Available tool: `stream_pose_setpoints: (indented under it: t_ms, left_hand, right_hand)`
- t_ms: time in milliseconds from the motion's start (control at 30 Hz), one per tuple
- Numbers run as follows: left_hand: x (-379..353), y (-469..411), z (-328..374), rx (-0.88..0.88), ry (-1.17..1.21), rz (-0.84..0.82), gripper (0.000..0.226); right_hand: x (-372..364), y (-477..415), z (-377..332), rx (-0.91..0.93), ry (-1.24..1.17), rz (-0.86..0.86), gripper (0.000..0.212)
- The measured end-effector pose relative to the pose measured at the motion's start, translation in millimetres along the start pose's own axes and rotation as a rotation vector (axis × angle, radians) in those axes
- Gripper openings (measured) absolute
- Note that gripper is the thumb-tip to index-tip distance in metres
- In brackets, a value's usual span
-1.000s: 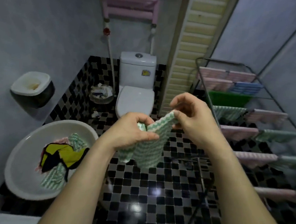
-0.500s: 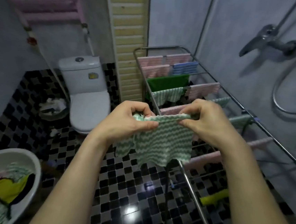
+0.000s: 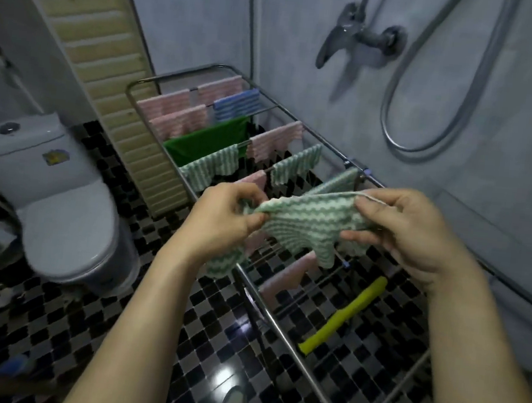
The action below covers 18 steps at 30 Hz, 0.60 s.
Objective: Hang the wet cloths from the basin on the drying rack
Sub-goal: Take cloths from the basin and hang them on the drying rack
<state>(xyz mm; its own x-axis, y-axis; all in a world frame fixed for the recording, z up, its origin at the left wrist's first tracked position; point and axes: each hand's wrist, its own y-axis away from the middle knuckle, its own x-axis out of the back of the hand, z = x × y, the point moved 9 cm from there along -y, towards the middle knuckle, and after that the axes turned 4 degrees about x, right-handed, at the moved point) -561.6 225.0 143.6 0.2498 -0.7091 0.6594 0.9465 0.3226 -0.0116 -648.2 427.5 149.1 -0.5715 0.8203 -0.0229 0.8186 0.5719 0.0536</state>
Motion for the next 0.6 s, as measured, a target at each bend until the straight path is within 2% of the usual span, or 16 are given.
stream_pose_setpoints:
  t_ms: [67, 133, 233, 300, 367, 467, 533, 600]
  left_hand:
    - [-2, -9, -5, 0.034, 0.182, 0.081, 0.014]
    - [-15, -24, 0, 0.047, 0.421, 0.062, 0.011]
    - [-41, -39, 7, 0.103, 0.7, -0.097, 0.014]
    - [-63, -52, 16, 0.11, 0.788, -0.279, 0.018]
    - [-89, -62, 19, 0.111, 0.686, -0.394, 0.021]
    - [-138, -74, 17, 0.081, 0.328, -0.467, 0.018]
    - [-172, -76, 14, 0.034, 0.158, -0.499, 0.015]
    - [-200, -79, 17, -0.007, 0.035, -0.453, 0.015]
  right_hand:
    - [-2, 7, -5, 0.011, -0.018, 0.002, 0.019]
    - [-2, 15, -9, 0.021, -0.015, -0.003, 0.026]
    - [-3, 28, -12, -0.001, -0.106, 0.0, 0.034]
    - [17, 33, -2, -0.039, -0.245, 0.123, 0.036]
    - [46, 41, 25, -0.124, -0.351, 0.302, 0.034]
    - [89, 63, 87, -0.333, -0.32, 0.559, 0.027]
    - [107, 75, 120, -0.447, -0.243, 0.641, 0.028]
    - [127, 81, 142, -0.494, -0.194, 0.685, 0.03]
